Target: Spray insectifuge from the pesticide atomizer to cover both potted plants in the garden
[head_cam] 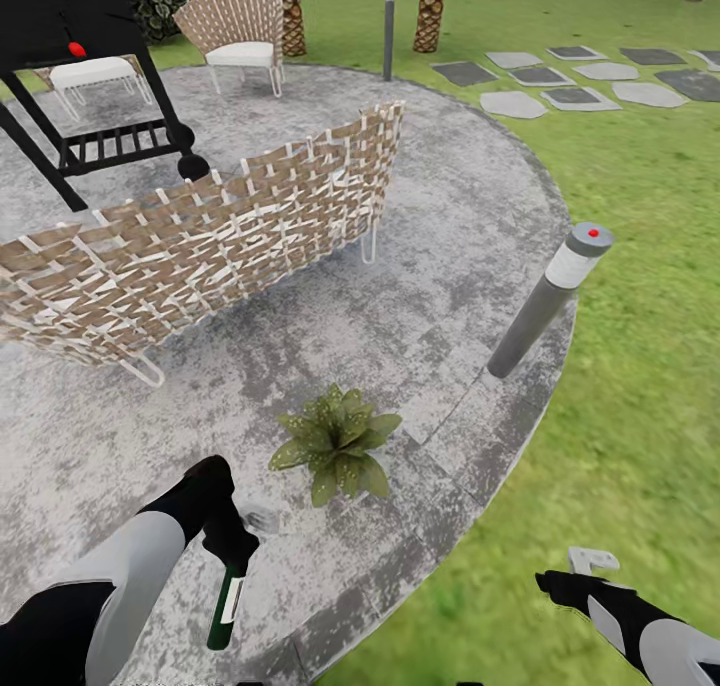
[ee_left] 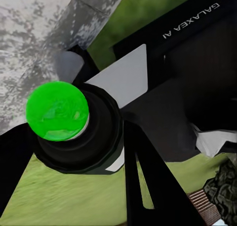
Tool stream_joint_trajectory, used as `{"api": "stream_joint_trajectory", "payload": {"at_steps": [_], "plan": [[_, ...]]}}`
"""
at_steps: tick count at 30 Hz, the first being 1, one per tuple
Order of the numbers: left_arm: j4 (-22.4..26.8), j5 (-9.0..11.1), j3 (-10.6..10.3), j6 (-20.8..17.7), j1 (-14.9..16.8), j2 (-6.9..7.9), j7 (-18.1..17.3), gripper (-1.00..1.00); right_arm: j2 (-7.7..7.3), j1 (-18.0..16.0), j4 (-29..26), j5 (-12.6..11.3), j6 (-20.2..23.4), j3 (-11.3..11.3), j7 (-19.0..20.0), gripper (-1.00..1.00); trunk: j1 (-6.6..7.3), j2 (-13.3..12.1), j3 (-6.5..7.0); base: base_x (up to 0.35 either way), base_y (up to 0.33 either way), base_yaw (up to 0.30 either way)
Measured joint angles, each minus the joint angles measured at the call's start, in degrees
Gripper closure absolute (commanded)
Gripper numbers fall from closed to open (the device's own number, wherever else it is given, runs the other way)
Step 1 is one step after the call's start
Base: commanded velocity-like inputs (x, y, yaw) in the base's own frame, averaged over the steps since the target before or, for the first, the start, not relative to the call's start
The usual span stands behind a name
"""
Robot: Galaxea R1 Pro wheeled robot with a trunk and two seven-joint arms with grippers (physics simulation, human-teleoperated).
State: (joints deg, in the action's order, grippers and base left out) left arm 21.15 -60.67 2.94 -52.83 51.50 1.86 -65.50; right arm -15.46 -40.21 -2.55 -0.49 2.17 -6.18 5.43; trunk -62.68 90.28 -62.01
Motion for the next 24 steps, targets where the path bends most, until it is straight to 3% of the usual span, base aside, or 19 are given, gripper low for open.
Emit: {"api": "stream_joint_trajectory", "payload": {"at_steps": [7,24], "plan": [[0.3,0.0,0.0,0.0,0.0,-0.05,0.0,1.0,0.0,0.0,0.0,0.0,0.0,0.0,0.0,-1.0,0.01,0.0,0.44,0.034,-0.323,0.179],[0.3,0.0,0.0,-0.4,0.0,-0.01,0.0,1.0,0.34,0.0,0.0,0.0,0.0,0.1,-0.1,-1.0,0.02,0.0,1.17,0.144,-0.291,0.181]]}}
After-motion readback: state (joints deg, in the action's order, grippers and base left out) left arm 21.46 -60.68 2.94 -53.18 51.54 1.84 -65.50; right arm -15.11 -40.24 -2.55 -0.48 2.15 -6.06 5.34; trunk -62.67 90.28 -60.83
